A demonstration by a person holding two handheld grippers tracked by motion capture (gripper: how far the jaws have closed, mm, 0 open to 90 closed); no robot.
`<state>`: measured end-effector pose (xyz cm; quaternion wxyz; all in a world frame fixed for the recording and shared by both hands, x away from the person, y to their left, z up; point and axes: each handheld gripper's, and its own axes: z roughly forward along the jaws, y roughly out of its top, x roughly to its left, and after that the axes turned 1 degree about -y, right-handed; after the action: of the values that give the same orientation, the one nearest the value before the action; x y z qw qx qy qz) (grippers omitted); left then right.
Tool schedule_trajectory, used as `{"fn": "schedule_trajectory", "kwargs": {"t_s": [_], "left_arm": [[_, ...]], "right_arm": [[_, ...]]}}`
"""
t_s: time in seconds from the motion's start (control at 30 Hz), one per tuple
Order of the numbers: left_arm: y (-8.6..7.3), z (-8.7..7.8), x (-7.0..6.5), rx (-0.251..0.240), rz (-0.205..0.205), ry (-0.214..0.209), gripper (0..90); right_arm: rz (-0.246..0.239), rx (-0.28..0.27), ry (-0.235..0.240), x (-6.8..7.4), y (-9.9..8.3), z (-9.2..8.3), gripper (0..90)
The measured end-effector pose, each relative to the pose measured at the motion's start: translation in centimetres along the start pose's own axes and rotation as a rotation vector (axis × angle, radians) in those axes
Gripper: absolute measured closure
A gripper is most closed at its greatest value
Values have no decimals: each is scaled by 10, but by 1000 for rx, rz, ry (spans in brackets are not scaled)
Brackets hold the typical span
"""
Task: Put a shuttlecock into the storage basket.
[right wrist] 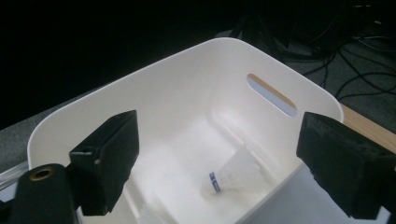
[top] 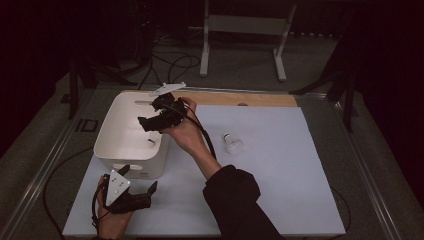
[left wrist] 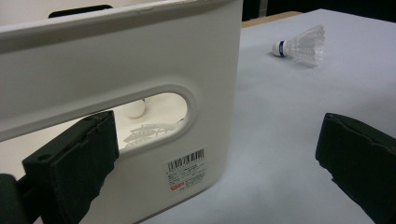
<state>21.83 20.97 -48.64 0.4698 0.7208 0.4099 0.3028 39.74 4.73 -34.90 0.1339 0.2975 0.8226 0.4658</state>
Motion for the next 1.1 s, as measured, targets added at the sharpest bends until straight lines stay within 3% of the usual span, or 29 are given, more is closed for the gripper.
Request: {"fn": "schedule_trajectory", "kwargs": {"t_s": [1.1], "left_arm": [[0, 1, 0, 3, 0, 1, 1]], "right_arm": [[-18, -20, -60, -22, -9, -31, 116]]}}
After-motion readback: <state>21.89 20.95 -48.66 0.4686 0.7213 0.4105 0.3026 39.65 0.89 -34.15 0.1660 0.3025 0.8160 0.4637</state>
